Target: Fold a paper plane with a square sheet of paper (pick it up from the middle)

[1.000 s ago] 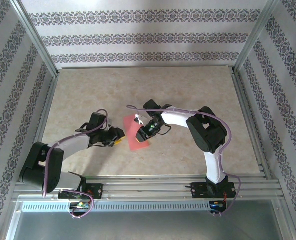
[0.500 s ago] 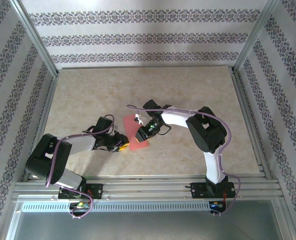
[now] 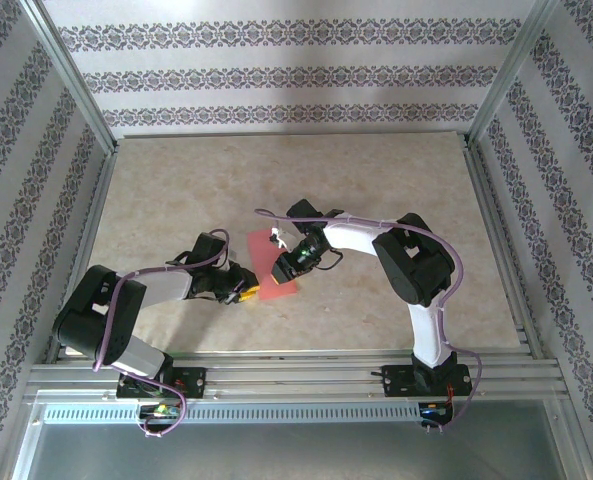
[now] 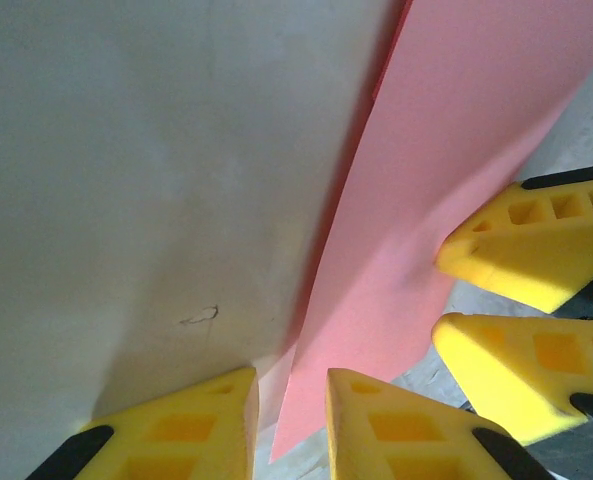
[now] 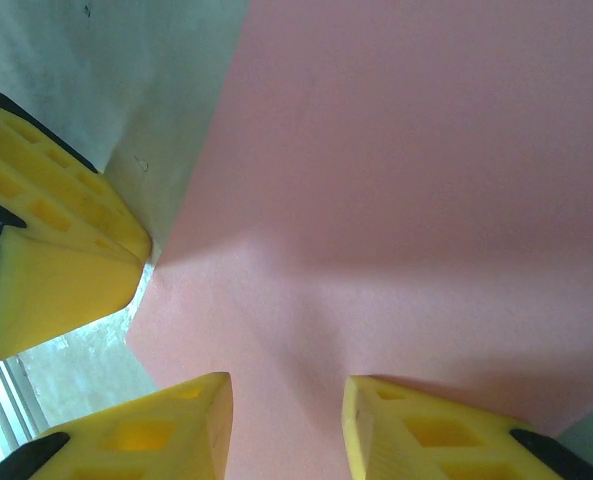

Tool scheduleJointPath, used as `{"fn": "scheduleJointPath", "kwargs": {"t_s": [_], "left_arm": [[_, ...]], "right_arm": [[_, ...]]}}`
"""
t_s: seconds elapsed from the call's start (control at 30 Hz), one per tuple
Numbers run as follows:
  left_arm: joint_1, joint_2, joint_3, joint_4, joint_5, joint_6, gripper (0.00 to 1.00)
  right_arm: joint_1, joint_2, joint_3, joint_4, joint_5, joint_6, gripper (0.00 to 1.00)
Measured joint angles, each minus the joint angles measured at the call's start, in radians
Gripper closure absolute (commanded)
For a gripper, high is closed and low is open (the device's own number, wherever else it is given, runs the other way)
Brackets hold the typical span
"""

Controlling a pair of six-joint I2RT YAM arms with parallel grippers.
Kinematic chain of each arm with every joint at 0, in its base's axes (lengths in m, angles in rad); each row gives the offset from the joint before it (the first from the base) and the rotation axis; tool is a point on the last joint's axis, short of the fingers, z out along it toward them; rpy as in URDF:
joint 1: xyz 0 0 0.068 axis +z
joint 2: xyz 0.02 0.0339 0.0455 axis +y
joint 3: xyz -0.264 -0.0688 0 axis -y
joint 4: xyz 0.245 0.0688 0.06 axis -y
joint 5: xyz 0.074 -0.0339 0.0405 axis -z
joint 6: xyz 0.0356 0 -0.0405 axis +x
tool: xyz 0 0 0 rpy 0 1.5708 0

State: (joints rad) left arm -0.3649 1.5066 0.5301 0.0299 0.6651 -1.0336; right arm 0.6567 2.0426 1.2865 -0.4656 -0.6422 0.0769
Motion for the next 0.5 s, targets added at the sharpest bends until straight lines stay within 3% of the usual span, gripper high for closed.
{"fn": "scheduleJointPath", "kwargs": {"t_s": [0.5], "left_arm": [[-0.089, 0.022, 0.08, -0.079, -0.12, 0.016, 0.75]], "right_arm": [[-0.007, -0.004, -0.02, 0.034, -0.019, 0.026, 0.6]]}}
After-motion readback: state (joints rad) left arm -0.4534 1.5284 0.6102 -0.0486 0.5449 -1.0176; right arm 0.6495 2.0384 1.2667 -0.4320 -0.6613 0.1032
